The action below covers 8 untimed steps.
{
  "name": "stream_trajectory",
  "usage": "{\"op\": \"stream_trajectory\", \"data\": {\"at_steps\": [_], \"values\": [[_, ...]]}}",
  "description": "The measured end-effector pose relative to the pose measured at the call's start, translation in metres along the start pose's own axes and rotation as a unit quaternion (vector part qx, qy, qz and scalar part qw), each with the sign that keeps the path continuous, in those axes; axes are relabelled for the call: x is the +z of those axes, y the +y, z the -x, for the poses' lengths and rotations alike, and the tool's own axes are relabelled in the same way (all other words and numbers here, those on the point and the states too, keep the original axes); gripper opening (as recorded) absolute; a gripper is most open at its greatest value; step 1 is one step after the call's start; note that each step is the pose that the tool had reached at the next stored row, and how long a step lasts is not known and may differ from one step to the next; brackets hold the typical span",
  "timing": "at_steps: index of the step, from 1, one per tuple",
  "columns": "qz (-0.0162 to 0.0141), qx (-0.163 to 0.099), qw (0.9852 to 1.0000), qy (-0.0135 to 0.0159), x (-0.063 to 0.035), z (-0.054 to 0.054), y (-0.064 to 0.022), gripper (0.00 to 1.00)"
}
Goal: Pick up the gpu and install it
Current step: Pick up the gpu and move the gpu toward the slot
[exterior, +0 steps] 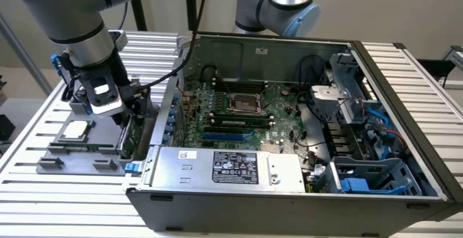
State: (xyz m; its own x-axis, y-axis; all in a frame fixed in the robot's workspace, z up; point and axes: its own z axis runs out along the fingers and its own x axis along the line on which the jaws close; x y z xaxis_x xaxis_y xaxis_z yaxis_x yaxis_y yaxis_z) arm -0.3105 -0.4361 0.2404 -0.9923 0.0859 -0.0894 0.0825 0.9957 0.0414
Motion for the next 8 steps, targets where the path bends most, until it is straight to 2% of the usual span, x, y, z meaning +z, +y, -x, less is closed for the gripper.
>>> {"op": "stream_trajectory", "data": {"at_steps": [8], "values": [[0.0002,-0.001,1.0000,-0.0010,0.0002,-0.0001,0.0003,0.51]]}}
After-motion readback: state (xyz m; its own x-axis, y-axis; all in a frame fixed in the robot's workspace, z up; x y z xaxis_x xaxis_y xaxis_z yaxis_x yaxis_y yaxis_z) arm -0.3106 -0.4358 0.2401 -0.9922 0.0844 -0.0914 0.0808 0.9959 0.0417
